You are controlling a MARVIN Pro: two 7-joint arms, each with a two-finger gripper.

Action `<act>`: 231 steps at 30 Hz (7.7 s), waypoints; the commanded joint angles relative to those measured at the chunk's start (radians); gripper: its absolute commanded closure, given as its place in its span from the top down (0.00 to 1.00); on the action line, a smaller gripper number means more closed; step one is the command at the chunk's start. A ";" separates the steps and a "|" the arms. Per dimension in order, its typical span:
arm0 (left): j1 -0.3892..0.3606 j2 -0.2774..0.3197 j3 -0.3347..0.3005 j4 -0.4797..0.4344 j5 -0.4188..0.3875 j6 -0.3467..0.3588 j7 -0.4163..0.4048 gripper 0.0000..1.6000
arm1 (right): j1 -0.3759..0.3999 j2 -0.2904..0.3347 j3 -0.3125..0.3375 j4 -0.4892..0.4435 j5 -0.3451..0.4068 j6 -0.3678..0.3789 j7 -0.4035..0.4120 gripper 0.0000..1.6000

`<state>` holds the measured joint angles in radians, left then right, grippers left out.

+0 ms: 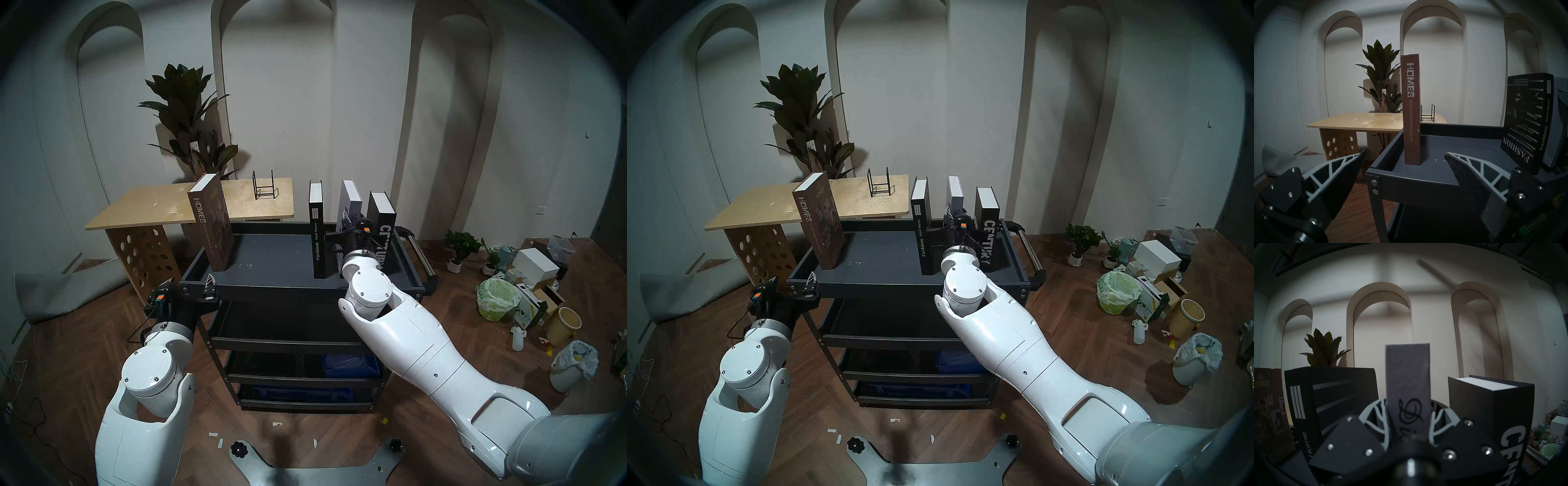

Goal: Sort the books onto the shelf by size, largest to the left

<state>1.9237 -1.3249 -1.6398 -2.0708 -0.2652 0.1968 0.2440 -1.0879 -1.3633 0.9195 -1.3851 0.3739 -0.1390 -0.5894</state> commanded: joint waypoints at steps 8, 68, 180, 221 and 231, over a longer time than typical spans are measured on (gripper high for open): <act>-0.026 0.003 0.003 -0.009 -0.004 0.002 -0.001 1.00 | 0.020 -0.015 0.000 0.007 0.009 0.006 0.010 0.00; -0.117 0.032 0.040 0.036 0.059 -0.020 0.037 1.00 | 0.001 0.165 0.195 -0.427 -0.008 -0.008 -0.050 1.00; -0.841 0.080 0.160 0.779 0.062 -0.225 -0.087 0.00 | -0.710 0.495 0.802 -0.660 0.315 0.250 -0.002 1.00; -0.692 -0.051 0.361 0.404 0.164 -0.073 0.074 0.00 | -0.782 0.486 0.837 -0.640 0.347 0.205 0.016 1.00; -0.705 -0.063 0.396 0.421 0.172 -0.088 0.081 0.00 | -0.823 0.480 0.880 -0.630 0.368 0.182 0.035 1.00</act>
<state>1.2630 -1.3731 -1.2529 -1.6369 -0.1029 0.1451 0.3272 -1.8883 -0.8811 1.7632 -2.0080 0.7411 0.0686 -0.5642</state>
